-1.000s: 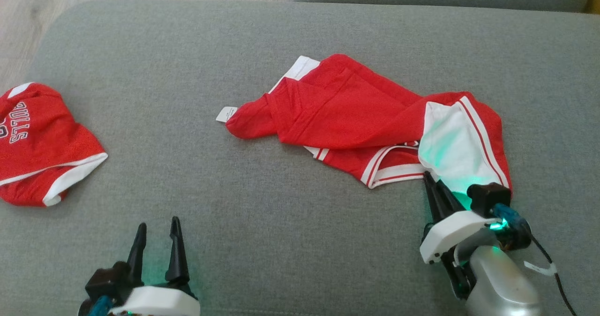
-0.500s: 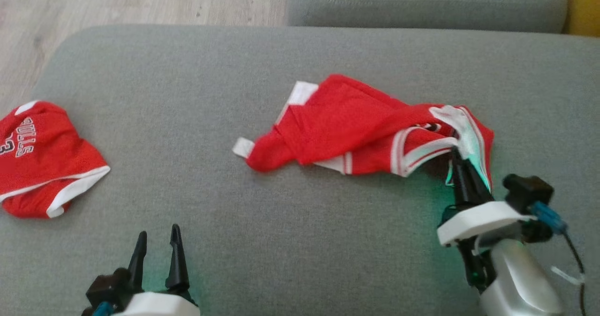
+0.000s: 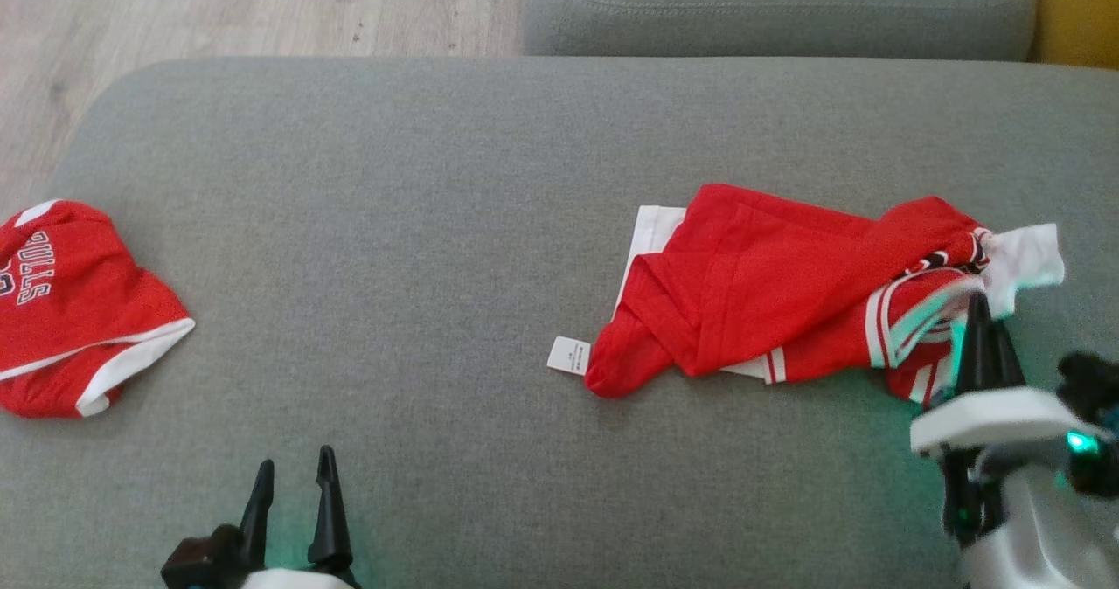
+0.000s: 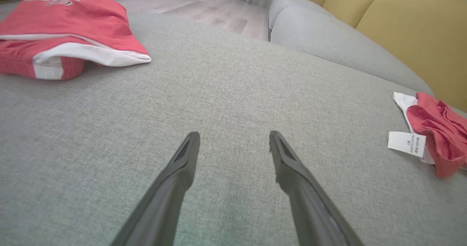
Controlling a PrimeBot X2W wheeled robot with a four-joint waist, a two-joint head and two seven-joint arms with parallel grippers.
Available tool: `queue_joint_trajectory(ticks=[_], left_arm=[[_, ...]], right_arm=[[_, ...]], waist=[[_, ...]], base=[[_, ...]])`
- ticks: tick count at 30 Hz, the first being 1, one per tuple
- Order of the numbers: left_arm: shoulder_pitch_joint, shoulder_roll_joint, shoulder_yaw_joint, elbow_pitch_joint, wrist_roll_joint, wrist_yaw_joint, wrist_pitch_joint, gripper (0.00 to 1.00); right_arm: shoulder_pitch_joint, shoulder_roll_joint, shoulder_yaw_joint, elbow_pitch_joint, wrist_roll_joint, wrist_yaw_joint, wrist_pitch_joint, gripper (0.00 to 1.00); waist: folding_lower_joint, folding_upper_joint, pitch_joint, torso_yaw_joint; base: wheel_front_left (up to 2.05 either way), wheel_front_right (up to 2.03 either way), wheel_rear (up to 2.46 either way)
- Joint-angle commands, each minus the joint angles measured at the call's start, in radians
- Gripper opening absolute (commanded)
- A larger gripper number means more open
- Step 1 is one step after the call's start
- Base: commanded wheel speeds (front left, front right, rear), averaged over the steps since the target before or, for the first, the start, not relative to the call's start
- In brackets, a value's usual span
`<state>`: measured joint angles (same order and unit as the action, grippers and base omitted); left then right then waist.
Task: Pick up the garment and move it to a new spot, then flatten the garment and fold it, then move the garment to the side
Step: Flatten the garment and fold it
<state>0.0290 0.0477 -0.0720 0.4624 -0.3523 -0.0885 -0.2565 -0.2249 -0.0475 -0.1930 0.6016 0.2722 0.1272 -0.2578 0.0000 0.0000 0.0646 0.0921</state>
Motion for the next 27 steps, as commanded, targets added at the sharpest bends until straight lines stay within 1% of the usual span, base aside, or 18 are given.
queue_joint_trajectory(ticks=[1,7,11,12,13,15,17,20,24,27], left_arm=[[-0.034,0.003,0.022,-0.021,-0.005,0.001,-0.005,1.00],[-0.054,0.003,0.001,-0.005,-0.010,-0.003,-0.005,1.00],[-0.067,0.003,-0.018,0.007,-0.015,-0.004,-0.005,1.00],[-0.070,0.003,-0.022,0.010,-0.016,-0.005,-0.005,1.00],[-0.072,0.003,-0.026,0.013,-0.017,-0.005,-0.005,1.00],[-0.075,0.003,-0.035,0.018,-0.021,-0.005,-0.005,1.00],[-0.077,0.003,-0.043,0.022,-0.024,-0.005,-0.005,1.00],[-0.073,0.003,-0.046,0.019,-0.030,-0.001,-0.005,1.00],[-0.065,0.003,-0.037,0.010,-0.031,0.005,-0.005,1.00],[-0.063,0.003,-0.030,0.000,-0.019,0.005,-0.005,1.00]], right_arm=[[-0.077,-0.016,0.036,-0.031,-0.018,0.003,-0.004,0.00],[-0.232,-0.055,0.086,-0.042,-0.050,0.003,-0.004,0.00],[-0.351,-0.091,0.145,-0.005,-0.077,0.003,-0.004,0.00],[-0.375,-0.103,0.152,0.032,-0.090,0.003,-0.004,0.49],[-0.398,-0.111,0.153,0.080,-0.100,0.003,-0.004,1.00],[-0.440,-0.136,0.141,0.154,-0.138,0.003,-0.004,1.00],[-0.462,-0.151,0.105,0.216,-0.173,0.003,-0.004,1.00],[-0.442,-0.146,0.059,0.244,-0.220,0.003,-0.004,1.00],[-0.348,-0.120,0.048,0.216,-0.234,0.003,-0.004,1.00],[-0.261,-0.092,0.059,0.134,-0.228,0.003,-0.004,1.00]], waist=[[0.0000,0.0000,0.008,0.002],[0.0000,0.0000,0.025,0.029],[0.0000,0.0000,0.037,0.067],[0.0000,0.0000,0.040,0.077],[0.0000,0.0000,0.044,0.088],[0.0000,0.0000,0.050,0.107],[0.0000,0.0000,0.054,0.121],[0.0000,0.0000,0.057,0.128],[0.0000,0.0000,0.055,0.111],[0.0000,0.0000,0.051,0.084]], base=[[0.00,0.00,0.00],[0.00,0.00,0.00],[0.00,0.00,0.00],[0.00,0.00,0.00],[0.00,0.00,0.00],[0.00,0.00,0.00],[0.00,0.00,0.00],[0.00,0.00,0.00],[0.00,0.00,0.00],[0.00,0.00,0.00]])
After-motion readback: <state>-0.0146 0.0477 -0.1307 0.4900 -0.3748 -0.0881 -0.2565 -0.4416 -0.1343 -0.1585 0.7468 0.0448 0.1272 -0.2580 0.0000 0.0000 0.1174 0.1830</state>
